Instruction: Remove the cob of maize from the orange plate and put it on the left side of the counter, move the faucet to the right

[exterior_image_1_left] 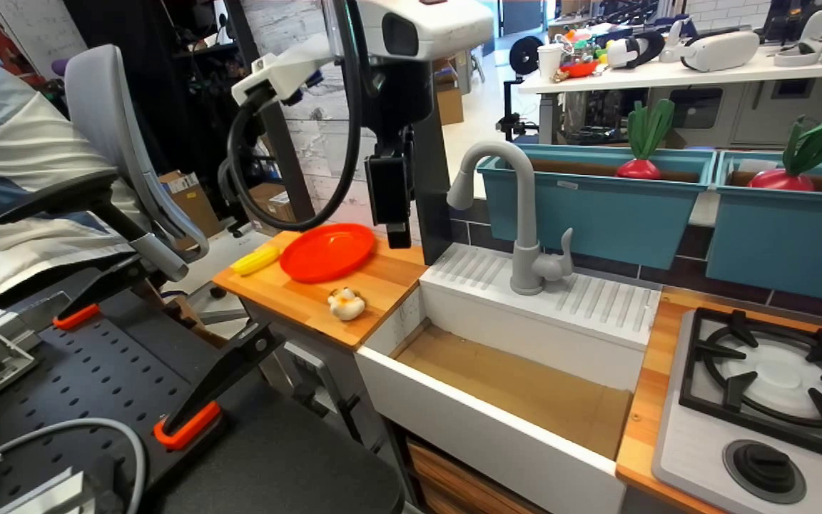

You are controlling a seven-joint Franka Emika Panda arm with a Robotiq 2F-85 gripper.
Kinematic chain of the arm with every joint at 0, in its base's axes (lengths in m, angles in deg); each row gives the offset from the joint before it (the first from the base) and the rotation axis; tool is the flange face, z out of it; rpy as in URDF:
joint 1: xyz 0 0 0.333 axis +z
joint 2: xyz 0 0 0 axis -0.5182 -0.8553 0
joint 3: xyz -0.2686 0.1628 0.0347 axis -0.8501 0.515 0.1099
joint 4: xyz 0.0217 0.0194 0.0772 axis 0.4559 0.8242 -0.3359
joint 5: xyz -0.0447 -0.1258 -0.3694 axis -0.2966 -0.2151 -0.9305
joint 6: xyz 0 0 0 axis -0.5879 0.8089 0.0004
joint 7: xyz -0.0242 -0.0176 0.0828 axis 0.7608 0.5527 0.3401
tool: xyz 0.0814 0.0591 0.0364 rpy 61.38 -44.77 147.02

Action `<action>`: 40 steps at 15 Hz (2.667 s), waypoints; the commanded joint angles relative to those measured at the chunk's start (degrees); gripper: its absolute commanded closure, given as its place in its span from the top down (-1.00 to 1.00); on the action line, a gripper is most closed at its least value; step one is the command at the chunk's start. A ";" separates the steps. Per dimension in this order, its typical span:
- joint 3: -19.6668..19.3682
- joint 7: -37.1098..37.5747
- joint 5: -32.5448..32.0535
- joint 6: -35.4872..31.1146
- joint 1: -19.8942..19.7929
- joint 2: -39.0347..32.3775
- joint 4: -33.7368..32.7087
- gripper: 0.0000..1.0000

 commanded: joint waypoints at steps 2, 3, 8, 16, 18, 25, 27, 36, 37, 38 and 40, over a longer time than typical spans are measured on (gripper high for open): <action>-1.20 2.11 1.23 -3.30 1.74 -0.93 -1.52 1.00; -1.33 2.58 0.93 -3.82 2.12 -1.07 -1.77 1.00; -1.03 3.43 0.81 -5.39 3.38 -2.00 -4.22 1.00; -0.58 3.95 1.94 -7.22 3.11 -5.35 -8.59 1.00; -0.66 4.60 1.92 -8.12 3.34 -6.66 -9.80 1.00; -1.02 6.66 1.45 -9.84 4.53 -10.67 -14.54 1.00; -1.05 7.00 1.31 -9.86 4.89 -11.34 -15.54 1.00; -1.53 8.24 1.05 -10.21 5.90 -12.96 -18.10 1.00; -1.49 8.25 1.03 -9.92 5.75 -13.20 -18.47 1.00; -1.56 8.32 0.97 -9.85 5.72 -13.37 -18.65 0.89; -1.64 8.34 0.90 -9.73 5.70 -13.67 -18.92 0.40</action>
